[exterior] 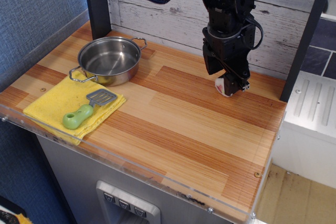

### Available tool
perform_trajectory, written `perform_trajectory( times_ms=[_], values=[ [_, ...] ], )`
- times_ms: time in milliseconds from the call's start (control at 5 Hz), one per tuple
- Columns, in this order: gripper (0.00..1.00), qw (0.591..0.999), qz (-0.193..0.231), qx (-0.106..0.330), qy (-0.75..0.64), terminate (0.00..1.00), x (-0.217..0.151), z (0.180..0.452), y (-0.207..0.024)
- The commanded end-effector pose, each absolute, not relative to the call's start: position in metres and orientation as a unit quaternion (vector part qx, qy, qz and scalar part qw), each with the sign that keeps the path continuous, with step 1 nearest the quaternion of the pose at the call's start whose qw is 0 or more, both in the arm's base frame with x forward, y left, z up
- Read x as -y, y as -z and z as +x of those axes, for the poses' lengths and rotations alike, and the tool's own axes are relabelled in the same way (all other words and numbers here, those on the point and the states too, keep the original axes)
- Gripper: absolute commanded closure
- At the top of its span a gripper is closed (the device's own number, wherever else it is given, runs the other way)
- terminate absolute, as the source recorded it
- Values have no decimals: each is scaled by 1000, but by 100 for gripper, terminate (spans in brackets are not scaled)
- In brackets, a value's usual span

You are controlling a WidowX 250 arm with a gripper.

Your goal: Place the white and black vegetable on the back right corner of the table.

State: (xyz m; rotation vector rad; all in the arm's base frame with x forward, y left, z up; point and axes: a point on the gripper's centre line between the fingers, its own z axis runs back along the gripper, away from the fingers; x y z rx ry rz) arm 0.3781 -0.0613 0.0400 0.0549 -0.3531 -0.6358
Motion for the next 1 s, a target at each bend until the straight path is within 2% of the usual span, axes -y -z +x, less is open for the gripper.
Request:
perform_trajectory(
  times_ms=[0,400,600,800],
  values=[
    [0,929,23,202,308,0,57,368,-67],
    [0,926,43,241,288,0,39,345,-117],
    [0,919,61,274,278,0,30,328,-143],
    [0,919,61,274,278,0,30,328,-143]
  ],
)
